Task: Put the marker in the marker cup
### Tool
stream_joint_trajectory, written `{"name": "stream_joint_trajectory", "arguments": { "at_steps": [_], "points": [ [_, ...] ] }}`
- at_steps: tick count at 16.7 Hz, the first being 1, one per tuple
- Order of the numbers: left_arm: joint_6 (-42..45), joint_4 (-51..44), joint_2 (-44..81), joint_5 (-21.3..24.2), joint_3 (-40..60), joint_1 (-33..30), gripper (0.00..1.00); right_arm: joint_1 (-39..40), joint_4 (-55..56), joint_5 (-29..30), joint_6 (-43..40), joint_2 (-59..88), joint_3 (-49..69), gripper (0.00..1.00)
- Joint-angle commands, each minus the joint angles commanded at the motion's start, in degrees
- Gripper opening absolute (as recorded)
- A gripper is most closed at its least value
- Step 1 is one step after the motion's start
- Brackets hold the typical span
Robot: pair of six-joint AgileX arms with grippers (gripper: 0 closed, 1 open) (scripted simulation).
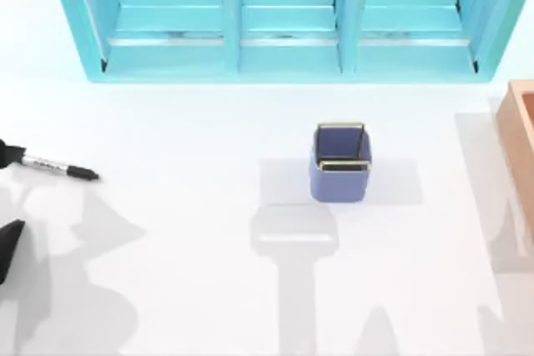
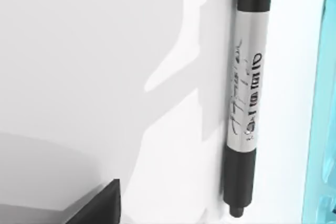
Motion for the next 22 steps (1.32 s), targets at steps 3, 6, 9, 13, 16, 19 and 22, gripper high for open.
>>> {"name": "stream_joint_trajectory", "arguments": {
  "at_steps": [3,6,9,13,16,19,22],
  "points": [
    [-0.24,0.53,0.75,-0.38,0.29,-0.57,1.0,0.0,0.0,0.0,0.0,0.0,0.0,1.0],
    [-1.78,4.05,6.69,-1.8,3.66,-2.45,1.0,0.0,0.0,0.0,0.0,0.0,0.0,1.0],
    [-3.44,9.47,17.09,-3.91,8.96,-5.3,1.0,0.0,0.0,0.0,0.0,0.0,0.0,1.0],
    [-5.48,14.83,26.96,-6.37,14.26,-8.57,1.0,0.0,0.0,0.0,0.0,0.0,0.0,1.0],
    [-5.87,15.6,28.25,-6.79,15.03,-9.12,1.0,0.0,0.0,0.0,0.0,0.0,0.0,1.0],
    [-5.87,15.6,28.25,-6.79,15.03,-9.12,0.92,0.0,0.0,0.0,0.0,0.0,0.0,1.0],
    [-5.87,15.6,28.25,-6.79,15.03,-9.12,0.7,0.0,0.0,0.0,0.0,0.0,0.0,1.0]
  ]
}}
